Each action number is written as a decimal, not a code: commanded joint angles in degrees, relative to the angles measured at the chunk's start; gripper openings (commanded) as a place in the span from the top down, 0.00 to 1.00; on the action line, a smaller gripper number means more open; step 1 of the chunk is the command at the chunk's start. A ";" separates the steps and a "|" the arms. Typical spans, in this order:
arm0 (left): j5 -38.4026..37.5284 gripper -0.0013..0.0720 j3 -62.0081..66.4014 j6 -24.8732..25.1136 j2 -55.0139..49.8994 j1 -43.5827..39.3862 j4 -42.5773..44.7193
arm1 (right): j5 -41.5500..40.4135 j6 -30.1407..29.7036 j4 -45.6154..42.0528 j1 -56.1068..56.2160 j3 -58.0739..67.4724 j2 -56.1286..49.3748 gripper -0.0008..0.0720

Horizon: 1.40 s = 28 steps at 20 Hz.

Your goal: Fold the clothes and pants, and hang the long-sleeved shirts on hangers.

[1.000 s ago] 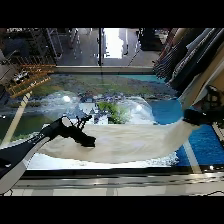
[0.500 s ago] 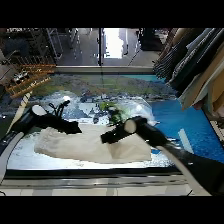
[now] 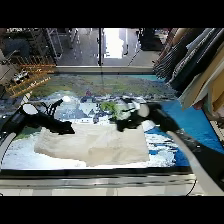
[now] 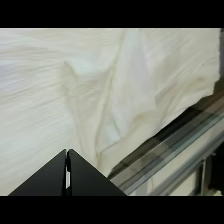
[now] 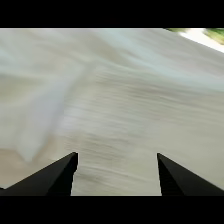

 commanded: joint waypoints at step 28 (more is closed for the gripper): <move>7.65 0.97 0.02 4.52 -2.78 -14.03 -0.66 | 7.78 -8.50 -10.91 -38.64 -4.96 15.06 0.96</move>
